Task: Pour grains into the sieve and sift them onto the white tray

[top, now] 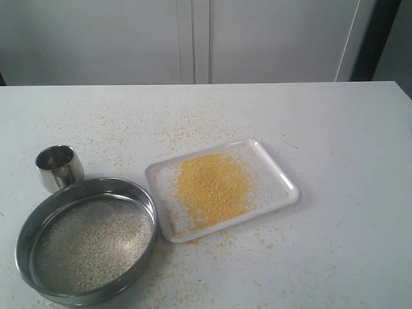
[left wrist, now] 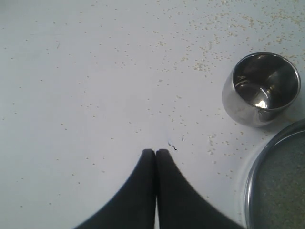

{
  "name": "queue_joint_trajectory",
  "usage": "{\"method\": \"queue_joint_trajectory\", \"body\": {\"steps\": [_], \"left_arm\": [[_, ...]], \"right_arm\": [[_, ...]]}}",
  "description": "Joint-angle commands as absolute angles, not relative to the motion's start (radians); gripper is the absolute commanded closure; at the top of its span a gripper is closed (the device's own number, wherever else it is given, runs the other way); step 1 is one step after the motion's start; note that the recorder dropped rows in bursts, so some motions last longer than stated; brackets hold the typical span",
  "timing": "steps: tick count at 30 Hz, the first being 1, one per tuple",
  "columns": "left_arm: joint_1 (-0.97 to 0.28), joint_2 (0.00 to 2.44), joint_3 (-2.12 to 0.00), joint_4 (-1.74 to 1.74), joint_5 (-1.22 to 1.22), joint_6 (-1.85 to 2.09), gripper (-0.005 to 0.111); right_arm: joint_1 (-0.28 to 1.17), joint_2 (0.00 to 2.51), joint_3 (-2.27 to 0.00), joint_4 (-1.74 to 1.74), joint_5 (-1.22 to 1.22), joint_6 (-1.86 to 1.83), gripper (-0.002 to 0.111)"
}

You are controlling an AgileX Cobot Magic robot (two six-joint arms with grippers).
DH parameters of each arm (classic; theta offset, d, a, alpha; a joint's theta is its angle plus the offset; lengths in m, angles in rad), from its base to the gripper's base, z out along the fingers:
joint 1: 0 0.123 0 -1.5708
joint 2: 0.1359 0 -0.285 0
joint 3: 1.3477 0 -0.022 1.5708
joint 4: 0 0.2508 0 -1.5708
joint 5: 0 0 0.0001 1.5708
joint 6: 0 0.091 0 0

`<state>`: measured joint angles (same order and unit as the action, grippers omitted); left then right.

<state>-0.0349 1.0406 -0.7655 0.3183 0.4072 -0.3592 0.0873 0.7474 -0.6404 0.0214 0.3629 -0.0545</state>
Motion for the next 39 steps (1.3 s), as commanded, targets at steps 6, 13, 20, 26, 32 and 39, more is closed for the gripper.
{"method": "queue_joint_trajectory", "body": {"steps": [6,13,20,26,32,39], "left_arm": [[-0.033,1.034,-0.758,0.323,0.412,-0.362,0.106],[-0.033,1.034,-0.758,0.323,0.412,-0.362,0.106],[-0.033,1.034,-0.758,0.323,0.412,-0.362,0.106],[-0.033,1.034,-0.758,0.323,0.412,-0.362,0.106],[-0.033,1.034,-0.758,0.323,0.412,-0.362,0.106],[-0.033,1.034,-0.758,0.323,0.412,-0.362,0.106]], "right_arm": [[0.079,0.707,-0.634,0.025,0.352,-0.048,0.108],[0.079,0.677,-0.604,0.025,0.347,-0.048,0.108],[0.079,0.378,-0.429,0.025,0.316,-0.048,0.108],[0.079,0.199,-0.394,0.027,0.409,-0.037,0.108],[0.079,0.183,-0.394,0.029,0.458,-0.037,0.108],[0.079,0.143,-0.292,0.029,0.318,-0.039,0.108]]}}
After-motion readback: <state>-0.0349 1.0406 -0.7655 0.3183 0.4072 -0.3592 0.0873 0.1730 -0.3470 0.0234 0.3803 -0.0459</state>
